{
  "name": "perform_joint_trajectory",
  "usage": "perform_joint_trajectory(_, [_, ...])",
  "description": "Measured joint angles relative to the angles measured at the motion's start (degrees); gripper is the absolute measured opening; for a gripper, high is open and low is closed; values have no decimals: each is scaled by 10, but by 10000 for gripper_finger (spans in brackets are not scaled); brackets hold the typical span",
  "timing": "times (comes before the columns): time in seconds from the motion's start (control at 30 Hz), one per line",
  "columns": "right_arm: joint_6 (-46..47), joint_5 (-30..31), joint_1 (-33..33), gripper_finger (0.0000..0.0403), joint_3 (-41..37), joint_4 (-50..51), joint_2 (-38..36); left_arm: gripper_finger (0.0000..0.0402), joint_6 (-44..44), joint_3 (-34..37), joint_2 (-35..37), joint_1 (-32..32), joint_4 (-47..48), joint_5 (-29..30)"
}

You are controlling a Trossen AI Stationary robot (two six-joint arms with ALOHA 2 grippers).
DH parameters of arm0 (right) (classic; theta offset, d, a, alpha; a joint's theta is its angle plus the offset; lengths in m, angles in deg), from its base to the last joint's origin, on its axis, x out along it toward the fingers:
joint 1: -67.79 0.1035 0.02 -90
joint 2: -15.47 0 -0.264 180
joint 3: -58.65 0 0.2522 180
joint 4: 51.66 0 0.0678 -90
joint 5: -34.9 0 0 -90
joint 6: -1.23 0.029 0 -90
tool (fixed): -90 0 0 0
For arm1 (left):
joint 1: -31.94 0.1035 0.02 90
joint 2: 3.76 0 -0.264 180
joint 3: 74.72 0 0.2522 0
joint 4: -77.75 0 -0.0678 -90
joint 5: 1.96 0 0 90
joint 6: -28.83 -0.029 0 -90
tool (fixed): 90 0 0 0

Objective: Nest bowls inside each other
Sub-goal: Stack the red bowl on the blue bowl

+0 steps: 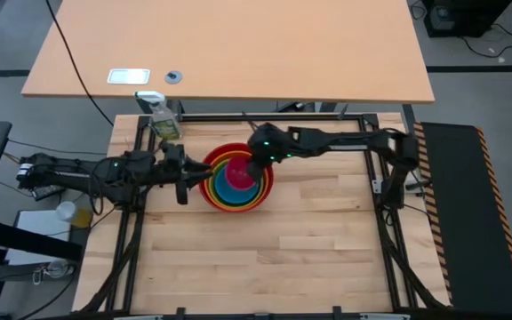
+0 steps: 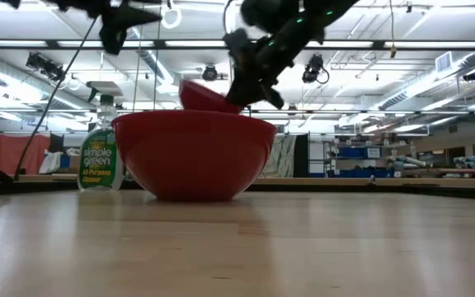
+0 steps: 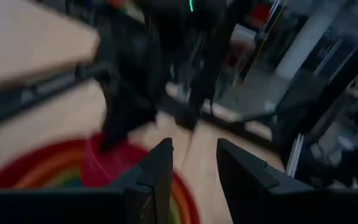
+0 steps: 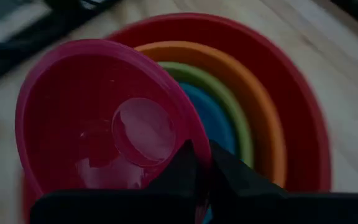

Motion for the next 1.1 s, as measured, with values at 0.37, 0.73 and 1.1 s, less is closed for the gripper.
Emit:
perform_joint_trajectory(0.37, [-17,13,1,35,143,145,142,128,135,67,35,-11,87,21])
perform_joint_trajectory(0.73, [-24,-2,5,77,150,162,155,128,135,46,39,-8,138,43])
perform_joint_trajectory(1.1, [-61,-37,4,125,150,173,155,128,191,46,39,-10,134,43])
